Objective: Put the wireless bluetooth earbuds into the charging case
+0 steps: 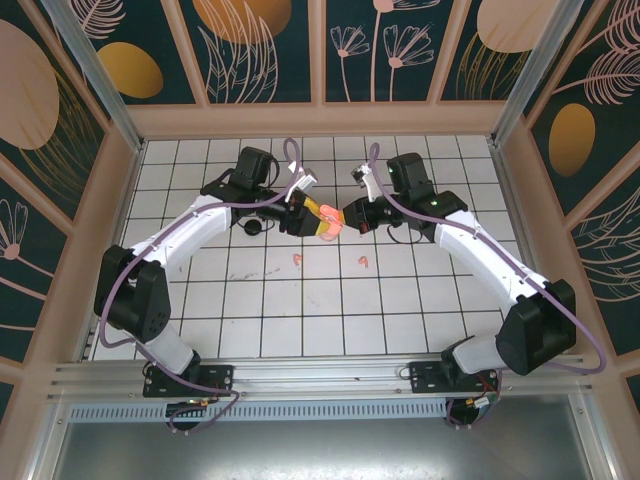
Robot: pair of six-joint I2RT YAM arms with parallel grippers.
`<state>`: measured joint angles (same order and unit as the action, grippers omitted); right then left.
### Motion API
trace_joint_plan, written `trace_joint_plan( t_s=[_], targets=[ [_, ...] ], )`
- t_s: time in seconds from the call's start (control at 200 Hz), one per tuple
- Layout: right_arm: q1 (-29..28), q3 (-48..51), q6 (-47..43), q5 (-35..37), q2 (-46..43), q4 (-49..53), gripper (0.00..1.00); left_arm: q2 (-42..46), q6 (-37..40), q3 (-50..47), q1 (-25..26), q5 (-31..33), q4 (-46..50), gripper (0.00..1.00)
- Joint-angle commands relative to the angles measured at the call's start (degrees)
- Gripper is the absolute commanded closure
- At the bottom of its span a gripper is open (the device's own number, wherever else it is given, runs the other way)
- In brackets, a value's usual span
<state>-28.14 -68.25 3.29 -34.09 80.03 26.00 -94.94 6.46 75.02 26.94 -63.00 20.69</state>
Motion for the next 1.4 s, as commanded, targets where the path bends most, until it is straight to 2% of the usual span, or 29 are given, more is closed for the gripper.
trace_joint_plan(
  t_s=[0.0, 0.135, 0.39, 0.636, 0.726, 0.786, 0.836, 0.871, 0.911, 1.016, 1.156, 1.236, 1.396],
  targets=[
    [-0.38, -2.02, -0.81, 0.43, 0.48, -0.05, 1.0, -0.07, 2.05, -0.29, -0.21, -2.56, 0.3, 0.42],
    [-0.36, -2.06, -0.65, 0.45, 0.65, -0.18, 1.0, 0.1, 2.41, -0.8, -0.21, -2.83, 0.49, 0.45],
    [-0.34, -2.16, -0.3, 0.08, 0.72, -0.6, 1.0, 0.01, 2.38, -1.02, -0.22, -3.11, 0.29, 0.58],
    [-0.71, -2.4, 0.39, -0.06, 0.9, -1.39, 1.0, 0.15, -0.17, -2.22, -0.22, -3.44, -3.39, 0.81],
    [-0.69, -2.68, 0.96, 0.65, 0.83, -1.39, 1.0, 0.61, -1.94, -3.54, -0.22, -3.44, -6.25, 0.86],
    [-0.69, -2.77, 1.51, 1.42, 0.4, -1.43, 0.89, 1.14, -4.01, -5.29, -0.22, -3.04, -9.54, 0.88],
    [-0.66, -2.7, 2.33, 2.42, -0.08, -1.78, 0.73, 1.95, -6.26, -6.99, -0.21, -2.06, -13.1, 0.91],
    [-0.6, -2.6, 2.98, 3.27, -0.6, -1.98, 0.62, 2.64, -8.07, -8.31, -0.21, -0.75, -16.29, 0.94],
    [-0.44, -2.51, 3.76, 3.9, -1.22, -2.22, 0.54, 3.52, -10.26, -9.85, -0.22, 1.37, -19.87, 0.95],
    [-0.07, -2.01, 6.54, 5.82, -2.95, -2.23, 0.45, 5.55, -14.69, -12.86, -0.52, 7.45, -26.63, 1.0],
    [-0.15, 0.02, 10.81, 9.89, -4.56, -0.65, 0.43, 9.16, -19.77, -17.27, -2.4, 18.75, -34.11, 1.0],
    [-0.75, 2.33, 13.24, 12.44, -5.05, -0.6, 0.43, 11.83, -23.69, -21.6, -4.7, 23.06, -40.49, 1.0],
    [-4.3, 7.57, 19.6, 18.35, -2.99, -2.43, 0.43, 17.85, -28.41, -28.12, -8.26, 33.39, -48.99, 1.0]
  ],
)
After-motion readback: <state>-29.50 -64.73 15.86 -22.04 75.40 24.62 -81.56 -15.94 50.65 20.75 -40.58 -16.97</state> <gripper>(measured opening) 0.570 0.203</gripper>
